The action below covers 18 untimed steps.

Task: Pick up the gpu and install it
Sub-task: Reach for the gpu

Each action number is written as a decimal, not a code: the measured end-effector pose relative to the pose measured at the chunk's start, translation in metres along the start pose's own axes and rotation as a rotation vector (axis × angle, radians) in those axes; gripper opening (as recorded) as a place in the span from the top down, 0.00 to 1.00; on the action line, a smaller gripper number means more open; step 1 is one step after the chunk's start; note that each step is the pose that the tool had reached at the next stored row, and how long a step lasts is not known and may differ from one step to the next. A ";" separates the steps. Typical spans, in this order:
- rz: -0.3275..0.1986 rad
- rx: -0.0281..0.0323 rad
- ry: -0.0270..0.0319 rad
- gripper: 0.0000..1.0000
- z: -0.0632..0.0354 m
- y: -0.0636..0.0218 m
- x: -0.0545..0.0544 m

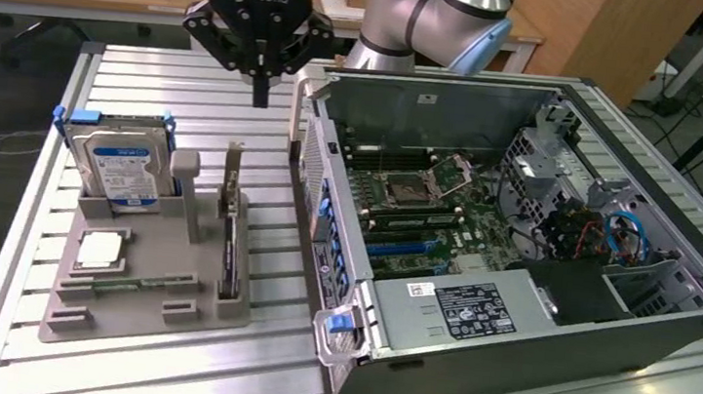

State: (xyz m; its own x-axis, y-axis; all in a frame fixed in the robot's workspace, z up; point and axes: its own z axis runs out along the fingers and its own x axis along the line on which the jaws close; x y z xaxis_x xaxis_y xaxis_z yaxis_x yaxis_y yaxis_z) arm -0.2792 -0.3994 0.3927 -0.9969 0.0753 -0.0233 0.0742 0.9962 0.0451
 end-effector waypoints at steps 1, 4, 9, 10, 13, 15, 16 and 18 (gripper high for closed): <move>0.000 -0.0001 0.0000 0.89 0.0000 0.0000 0.000; 0.000 0.0000 0.0000 0.89 0.0000 0.0000 0.000; 0.000 0.0000 0.0000 0.89 0.0000 0.0000 0.000; 0.000 0.0000 0.0000 0.89 0.0000 0.0000 0.001; 0.000 0.0001 0.0001 0.89 -0.0001 -0.0002 0.003; 0.000 0.0000 0.0000 0.89 -0.0002 -0.0004 0.006; 0.000 0.0000 0.0001 0.89 -0.0002 -0.0006 0.008; 0.000 0.0000 0.0000 0.89 -0.0003 -0.0010 0.013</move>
State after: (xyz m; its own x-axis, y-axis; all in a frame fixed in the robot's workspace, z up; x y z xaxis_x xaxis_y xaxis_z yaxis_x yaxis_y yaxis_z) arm -0.2926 -0.3994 0.3927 -0.9969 0.0752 -0.0233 0.0741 0.9962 0.0451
